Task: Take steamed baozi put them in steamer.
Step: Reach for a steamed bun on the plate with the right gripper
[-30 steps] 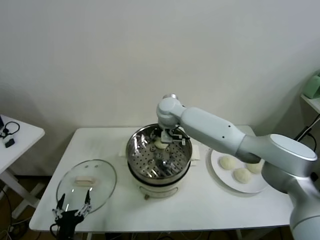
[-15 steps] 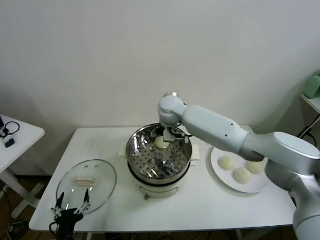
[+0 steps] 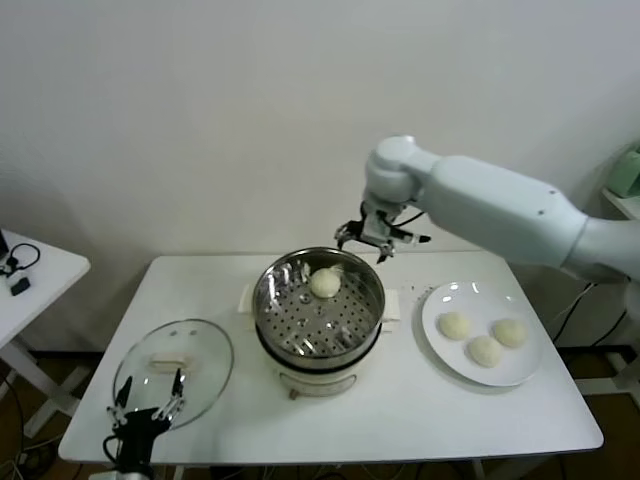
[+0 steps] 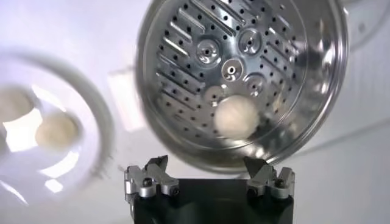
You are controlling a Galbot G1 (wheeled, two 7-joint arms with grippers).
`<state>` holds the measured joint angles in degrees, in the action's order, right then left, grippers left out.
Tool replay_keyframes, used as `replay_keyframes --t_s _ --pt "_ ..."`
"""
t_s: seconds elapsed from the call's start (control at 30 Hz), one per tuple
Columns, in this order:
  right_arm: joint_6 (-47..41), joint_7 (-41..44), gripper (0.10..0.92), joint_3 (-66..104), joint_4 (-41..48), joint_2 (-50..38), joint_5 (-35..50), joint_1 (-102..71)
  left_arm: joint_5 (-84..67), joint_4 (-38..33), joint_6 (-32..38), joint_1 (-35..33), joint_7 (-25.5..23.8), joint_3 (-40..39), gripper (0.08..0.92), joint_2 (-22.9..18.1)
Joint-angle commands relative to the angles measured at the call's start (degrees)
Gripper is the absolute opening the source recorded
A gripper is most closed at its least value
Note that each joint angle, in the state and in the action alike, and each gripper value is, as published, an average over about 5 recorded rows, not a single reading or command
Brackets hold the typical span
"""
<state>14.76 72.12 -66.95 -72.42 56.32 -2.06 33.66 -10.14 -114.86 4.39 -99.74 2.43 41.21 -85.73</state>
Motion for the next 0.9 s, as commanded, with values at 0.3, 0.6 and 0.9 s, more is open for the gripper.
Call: replay_keyframes --t_s 0.3,0.6,0.9 --pt "-16.3 0.2 0.823 4.9 19.8 -9.1 8.2 -12.7 0.3 -1.3 -0.4 -0.9 0.4 0.2 0.823 0.0" --pt "-14.8 -0.6 0.823 14.6 26.6 -4.3 -3.1 -25.7 0.9 -2.1 -0.7 -1.3 0.5 0.6 0.823 -0.3" --pt "-13.2 -0.7 0.823 20.4 29.9 -3.7 -8.5 -30.3 1.0 -0.9 -0.5 -1.5 0.6 0.8 0.823 -0.4"
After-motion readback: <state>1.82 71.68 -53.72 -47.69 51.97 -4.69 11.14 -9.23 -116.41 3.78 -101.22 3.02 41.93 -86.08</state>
